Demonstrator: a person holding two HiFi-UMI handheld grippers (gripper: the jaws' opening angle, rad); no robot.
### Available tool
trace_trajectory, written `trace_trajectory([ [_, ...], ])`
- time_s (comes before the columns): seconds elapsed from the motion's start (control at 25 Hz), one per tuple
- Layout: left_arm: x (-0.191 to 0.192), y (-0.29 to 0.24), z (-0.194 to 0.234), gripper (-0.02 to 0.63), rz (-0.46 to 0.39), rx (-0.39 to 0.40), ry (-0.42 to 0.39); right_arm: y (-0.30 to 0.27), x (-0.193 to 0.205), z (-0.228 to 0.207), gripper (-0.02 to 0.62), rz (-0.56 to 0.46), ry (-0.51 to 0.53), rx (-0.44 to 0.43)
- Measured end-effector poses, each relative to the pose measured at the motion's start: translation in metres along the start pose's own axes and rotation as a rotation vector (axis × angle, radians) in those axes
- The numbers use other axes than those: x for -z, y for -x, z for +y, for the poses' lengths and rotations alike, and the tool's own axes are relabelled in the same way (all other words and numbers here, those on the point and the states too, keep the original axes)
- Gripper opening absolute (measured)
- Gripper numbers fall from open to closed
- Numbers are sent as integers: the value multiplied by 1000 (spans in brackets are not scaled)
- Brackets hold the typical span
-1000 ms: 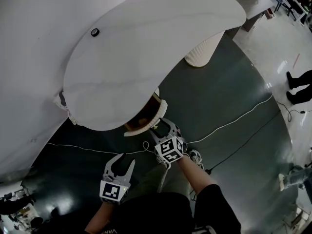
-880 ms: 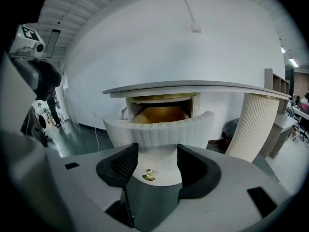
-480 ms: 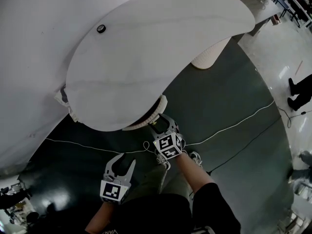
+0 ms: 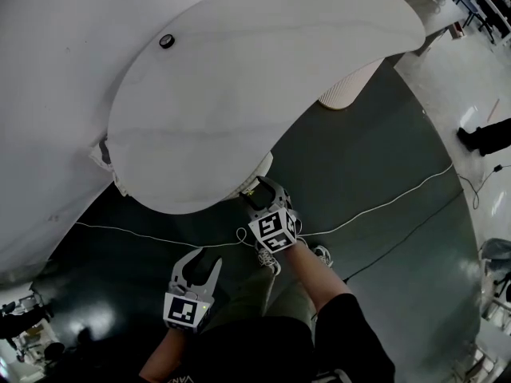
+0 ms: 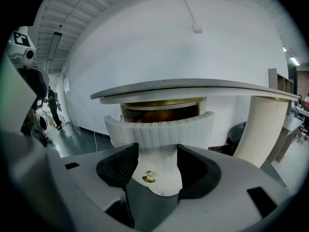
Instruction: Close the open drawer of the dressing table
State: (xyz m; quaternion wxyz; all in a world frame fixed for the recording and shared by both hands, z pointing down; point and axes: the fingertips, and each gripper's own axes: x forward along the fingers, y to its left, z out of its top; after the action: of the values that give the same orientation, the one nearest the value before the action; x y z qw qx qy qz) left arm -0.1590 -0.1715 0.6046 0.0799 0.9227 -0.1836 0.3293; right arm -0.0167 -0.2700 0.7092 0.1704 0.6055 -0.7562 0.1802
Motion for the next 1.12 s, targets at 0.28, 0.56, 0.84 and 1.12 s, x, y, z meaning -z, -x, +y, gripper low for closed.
trace_trajectory([
  [0.28,6,1,3,140,6,-8,18,-13,-7,-3,238,-17,7,2],
  [0.56,8,3,11,140,9,-21,20,-31,-10,1,284,3,60,-7],
  [0.84,14,5,17,140,16,-31,30,-43,-16,-1,288,11,55,10],
  [1.12,18,5,17,140,24,-26,36,-55,-22,-1,290,0,101,4],
])
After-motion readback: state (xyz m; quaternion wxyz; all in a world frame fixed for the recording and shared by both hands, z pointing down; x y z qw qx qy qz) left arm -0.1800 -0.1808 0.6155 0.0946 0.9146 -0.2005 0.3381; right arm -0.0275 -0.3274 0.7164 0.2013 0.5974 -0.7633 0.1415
